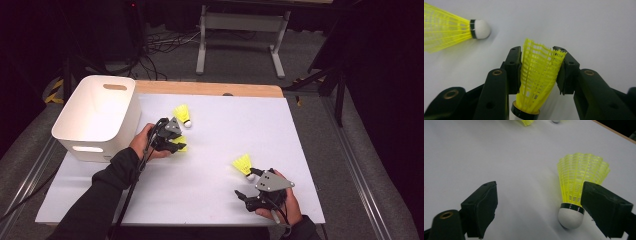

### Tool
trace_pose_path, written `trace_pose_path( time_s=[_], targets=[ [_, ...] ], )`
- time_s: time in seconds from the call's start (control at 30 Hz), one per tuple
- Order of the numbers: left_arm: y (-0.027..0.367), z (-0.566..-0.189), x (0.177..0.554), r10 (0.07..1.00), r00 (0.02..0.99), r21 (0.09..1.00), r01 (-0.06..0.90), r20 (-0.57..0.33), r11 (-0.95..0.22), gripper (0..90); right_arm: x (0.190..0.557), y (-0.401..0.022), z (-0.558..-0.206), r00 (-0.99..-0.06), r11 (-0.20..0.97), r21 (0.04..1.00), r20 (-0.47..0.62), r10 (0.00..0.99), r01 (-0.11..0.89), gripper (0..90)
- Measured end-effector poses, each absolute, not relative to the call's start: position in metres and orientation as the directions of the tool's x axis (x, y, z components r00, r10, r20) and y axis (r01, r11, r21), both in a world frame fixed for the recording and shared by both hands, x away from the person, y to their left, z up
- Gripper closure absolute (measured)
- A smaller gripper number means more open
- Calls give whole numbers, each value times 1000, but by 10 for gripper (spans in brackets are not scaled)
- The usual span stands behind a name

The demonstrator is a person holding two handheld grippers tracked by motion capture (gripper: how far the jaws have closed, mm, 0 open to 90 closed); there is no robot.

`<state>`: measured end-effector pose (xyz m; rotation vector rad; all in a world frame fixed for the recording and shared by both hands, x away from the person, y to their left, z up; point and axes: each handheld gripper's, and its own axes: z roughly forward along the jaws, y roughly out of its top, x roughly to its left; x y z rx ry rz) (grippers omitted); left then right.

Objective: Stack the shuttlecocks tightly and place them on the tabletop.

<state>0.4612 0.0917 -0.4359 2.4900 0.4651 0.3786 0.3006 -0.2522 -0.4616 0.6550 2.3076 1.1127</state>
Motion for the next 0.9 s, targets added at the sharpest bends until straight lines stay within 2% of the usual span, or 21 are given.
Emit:
trace_pose_path(
  time_s=[0.1,0.27,0.43,0.47,0.53,0.73,0.83,0.9],
  targets=[
    [95,-437,464,382,905,567,219,185,-794,585,301,-252,-462,-764,554,806,-219,606,208,154],
    [105,-444,467,387,913,618,231,128,-751,542,301,-252,-462,-765,553,807,-220,606,206,154],
    [106,-449,465,365,922,602,220,128,-768,478,301,-252,-463,-767,555,805,-217,603,209,154],
    [108,-451,466,360,926,615,218,115,-758,425,301,-252,-463,-774,559,802,-213,597,211,154],
    [110,-452,466,369,924,623,229,103,-748,416,301,-251,-463,-775,563,800,-214,594,210,154],
    [112,-450,465,392,919,670,264,44,-694,268,301,-250,-463,-782,564,799,-210,587,210,154],
    [111,-449,464,438,899,687,308,18,-658,276,301,-250,-464,-783,566,797,-209,586,210,154],
    [111,-449,463,463,886,699,338,-12,-630,325,301,-250,-464,-784,569,795,-210,584,211,154]
  ],
)
